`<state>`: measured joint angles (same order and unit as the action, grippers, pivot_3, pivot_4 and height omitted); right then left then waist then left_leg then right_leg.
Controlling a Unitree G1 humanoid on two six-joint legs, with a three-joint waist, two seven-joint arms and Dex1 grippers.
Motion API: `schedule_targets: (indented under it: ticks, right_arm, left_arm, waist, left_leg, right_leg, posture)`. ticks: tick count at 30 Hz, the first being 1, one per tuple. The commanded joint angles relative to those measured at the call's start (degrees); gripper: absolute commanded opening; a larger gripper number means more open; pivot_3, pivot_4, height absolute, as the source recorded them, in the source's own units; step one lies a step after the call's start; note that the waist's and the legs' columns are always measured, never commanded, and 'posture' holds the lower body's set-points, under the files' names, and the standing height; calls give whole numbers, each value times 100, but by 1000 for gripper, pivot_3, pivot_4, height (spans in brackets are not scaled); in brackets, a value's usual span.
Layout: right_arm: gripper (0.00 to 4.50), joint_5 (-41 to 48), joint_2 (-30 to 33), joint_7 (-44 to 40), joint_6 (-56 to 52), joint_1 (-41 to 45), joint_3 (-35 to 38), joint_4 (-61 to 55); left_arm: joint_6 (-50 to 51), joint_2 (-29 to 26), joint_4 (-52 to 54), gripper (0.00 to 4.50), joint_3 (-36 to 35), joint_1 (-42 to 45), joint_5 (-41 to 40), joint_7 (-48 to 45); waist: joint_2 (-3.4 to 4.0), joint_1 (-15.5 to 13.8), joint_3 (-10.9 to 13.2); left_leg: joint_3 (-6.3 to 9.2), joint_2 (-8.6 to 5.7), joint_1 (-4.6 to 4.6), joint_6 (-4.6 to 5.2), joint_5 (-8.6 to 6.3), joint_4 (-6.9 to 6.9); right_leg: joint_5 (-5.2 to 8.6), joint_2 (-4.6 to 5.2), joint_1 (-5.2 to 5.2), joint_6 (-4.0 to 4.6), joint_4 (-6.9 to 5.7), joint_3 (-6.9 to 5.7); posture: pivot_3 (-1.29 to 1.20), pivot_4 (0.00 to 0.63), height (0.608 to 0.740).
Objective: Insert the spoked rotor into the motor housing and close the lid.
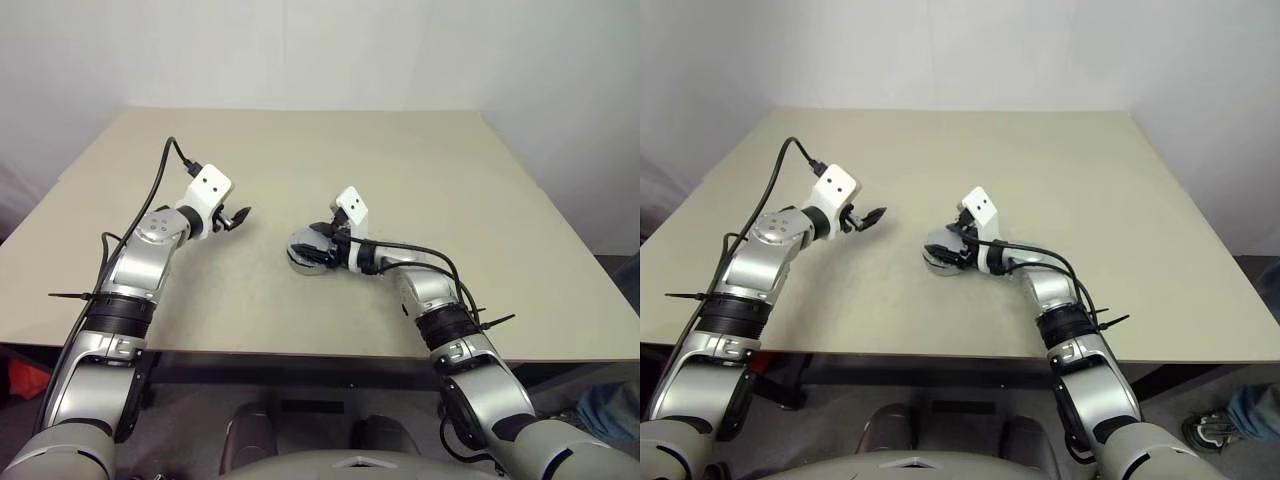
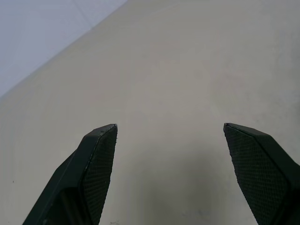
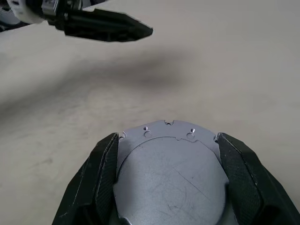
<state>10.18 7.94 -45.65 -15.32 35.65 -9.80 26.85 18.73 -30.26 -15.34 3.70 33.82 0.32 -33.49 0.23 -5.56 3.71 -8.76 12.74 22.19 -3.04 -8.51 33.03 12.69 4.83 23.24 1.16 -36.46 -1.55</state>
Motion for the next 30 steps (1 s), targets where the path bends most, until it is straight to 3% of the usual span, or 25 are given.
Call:
schedule_targets:
  ticks: [1, 10, 23, 30]
  right_arm:
    - [3243, -158, -37, 109, 304, 164, -14, 128]
    - [3243, -581, -97, 348, 767, 159, -130, 863]
    - [3243, -607, -152, 412, 664, 391, -24, 1354]
    - [3243, -1069, -1, 781, 514, 327, -258, 1774]
  left_arm:
    - [-88, -36, 79, 3817, -92, 211, 10, 29]
    - [-61, -70, 135, 3817, -118, 167, 4, 31]
    - [0, -100, 238, 3817, -161, 93, -12, 50]
    - [19, -78, 262, 3817, -156, 71, -19, 77]
  waist:
    - [0, 0, 0]
    - [0, 10, 0]
    - [0, 17, 0]
    - [-3, 16, -2]
  left_leg:
    - [0, 0, 0, 1, 0, -1]
    - [-2, 1, -16, 0, 0, -2]
    - [2, 0, -37, 0, -1, -2]
    - [3, -1, -50, 0, -1, -3]
  right_leg:
    - [0, 0, 0, 0, 2, 0]
    - [2, 0, -9, -3, 0, 2]
    - [22, 0, -17, -39, -7, 3]
    - [23, 0, -30, -39, -7, 3]
  posture:
    - [0, 0, 740]
    - [0, 0, 740]
    - [0, 0, 740]
    - [0, 0, 740]
